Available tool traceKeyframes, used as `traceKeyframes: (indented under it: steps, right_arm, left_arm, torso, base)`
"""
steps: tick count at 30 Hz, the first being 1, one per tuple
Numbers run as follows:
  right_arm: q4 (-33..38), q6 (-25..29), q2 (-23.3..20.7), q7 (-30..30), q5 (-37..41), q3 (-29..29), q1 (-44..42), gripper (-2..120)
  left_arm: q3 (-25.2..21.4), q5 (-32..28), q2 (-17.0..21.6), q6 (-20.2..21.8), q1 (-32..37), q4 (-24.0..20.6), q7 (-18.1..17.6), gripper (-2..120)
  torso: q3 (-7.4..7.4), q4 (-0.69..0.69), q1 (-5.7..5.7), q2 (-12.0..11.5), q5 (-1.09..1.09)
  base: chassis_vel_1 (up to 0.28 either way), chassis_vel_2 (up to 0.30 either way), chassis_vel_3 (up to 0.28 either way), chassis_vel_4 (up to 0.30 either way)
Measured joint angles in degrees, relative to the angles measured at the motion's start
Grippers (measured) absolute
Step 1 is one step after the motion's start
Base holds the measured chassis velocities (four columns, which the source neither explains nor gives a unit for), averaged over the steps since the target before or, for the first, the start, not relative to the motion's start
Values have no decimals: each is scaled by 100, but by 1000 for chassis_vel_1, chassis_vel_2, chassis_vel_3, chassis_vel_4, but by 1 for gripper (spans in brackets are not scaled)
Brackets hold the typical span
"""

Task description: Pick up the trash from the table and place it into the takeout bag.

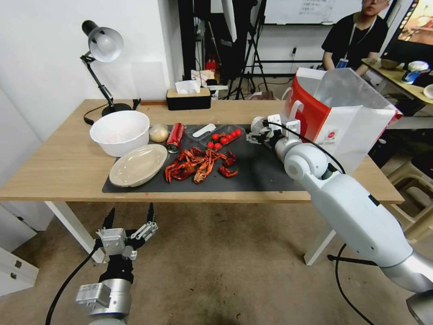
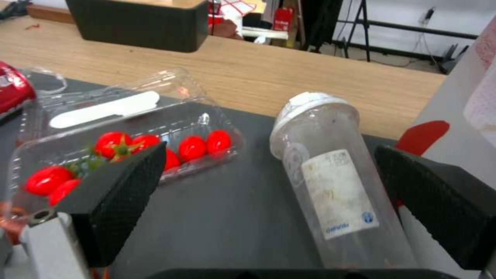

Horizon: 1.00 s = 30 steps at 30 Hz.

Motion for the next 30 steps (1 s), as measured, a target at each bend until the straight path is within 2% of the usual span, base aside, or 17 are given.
traceKeyframes:
  steps: [30]
  right_arm:
    - [-1227, -749, 508, -136, -472, -298, 694, 100]
  left_arm:
    - [-62, -43, -8, -43, 29, -30, 2, 100]
  torso:
    - [0, -1, -1, 0, 0]
  base:
    - [0, 0, 0, 0]
